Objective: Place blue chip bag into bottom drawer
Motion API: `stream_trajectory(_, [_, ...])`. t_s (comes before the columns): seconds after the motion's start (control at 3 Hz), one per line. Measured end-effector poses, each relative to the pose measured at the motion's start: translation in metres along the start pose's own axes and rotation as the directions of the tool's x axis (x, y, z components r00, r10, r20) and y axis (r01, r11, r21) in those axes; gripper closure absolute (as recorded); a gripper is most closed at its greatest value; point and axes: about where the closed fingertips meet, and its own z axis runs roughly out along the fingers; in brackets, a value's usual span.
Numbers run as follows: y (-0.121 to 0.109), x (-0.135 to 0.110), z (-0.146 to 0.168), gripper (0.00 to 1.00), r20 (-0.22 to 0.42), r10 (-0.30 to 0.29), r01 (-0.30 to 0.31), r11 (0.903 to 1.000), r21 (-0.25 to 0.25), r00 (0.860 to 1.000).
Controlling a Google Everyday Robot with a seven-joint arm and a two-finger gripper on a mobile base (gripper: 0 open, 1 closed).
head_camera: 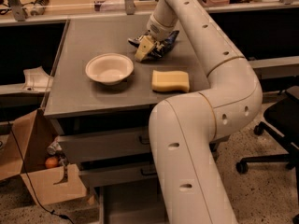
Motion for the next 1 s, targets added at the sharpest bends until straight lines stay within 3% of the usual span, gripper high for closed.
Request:
stream_trajectory(0.33, [0.0,0.0,0.0,0.61,0.0,0.0,0.0,1.0,0.0,1.0])
stream_trajectory(0.67, [0.0,0.0,0.0001,0.92,0.0,0.0,0.0,1.0,0.0,1.0])
stream_trajectory(1.0, [0.0,0.0,0.0001,1.0,0.0,0.0,0.0,1.0,0.0,1.0])
